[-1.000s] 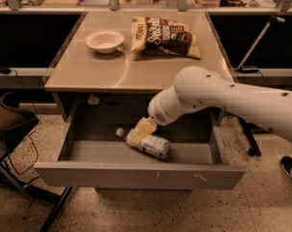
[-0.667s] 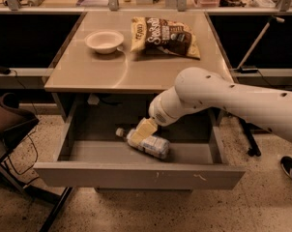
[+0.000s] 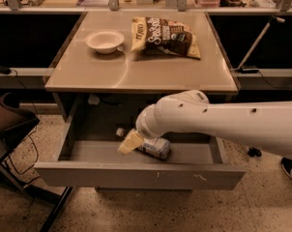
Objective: Pick blue plastic bottle from top drawer and place on counter
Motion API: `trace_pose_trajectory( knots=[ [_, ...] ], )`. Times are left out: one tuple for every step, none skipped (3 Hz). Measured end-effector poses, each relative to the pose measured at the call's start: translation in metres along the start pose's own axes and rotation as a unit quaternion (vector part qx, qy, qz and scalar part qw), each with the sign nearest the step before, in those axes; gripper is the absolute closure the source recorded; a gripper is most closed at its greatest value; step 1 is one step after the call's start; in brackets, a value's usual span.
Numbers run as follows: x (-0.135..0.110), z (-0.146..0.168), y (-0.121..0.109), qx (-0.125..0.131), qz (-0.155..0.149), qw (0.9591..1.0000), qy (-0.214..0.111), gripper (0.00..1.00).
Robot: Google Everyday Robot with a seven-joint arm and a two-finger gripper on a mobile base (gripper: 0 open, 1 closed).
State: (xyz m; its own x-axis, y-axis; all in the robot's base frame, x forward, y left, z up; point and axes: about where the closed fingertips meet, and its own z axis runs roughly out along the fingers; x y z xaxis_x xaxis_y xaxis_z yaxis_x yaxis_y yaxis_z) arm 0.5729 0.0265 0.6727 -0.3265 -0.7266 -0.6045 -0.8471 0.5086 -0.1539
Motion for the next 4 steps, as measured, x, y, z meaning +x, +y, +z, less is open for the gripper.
trace_pose_trajectory(
  knots=[
    [0.0,0.0,0.0,0.0,0.001,1.0,0.0,0.0],
    [0.019,0.023,-0.003,-0.007,0.015,0.9998,0.01,0.0],
    [0.05,0.053,-0.012,-0.008,0.048,0.9986,0.02,0.0],
    [0.05,0.053,-0.012,-0.008,0.048,0.9986,0.02,0.0]
  ],
)
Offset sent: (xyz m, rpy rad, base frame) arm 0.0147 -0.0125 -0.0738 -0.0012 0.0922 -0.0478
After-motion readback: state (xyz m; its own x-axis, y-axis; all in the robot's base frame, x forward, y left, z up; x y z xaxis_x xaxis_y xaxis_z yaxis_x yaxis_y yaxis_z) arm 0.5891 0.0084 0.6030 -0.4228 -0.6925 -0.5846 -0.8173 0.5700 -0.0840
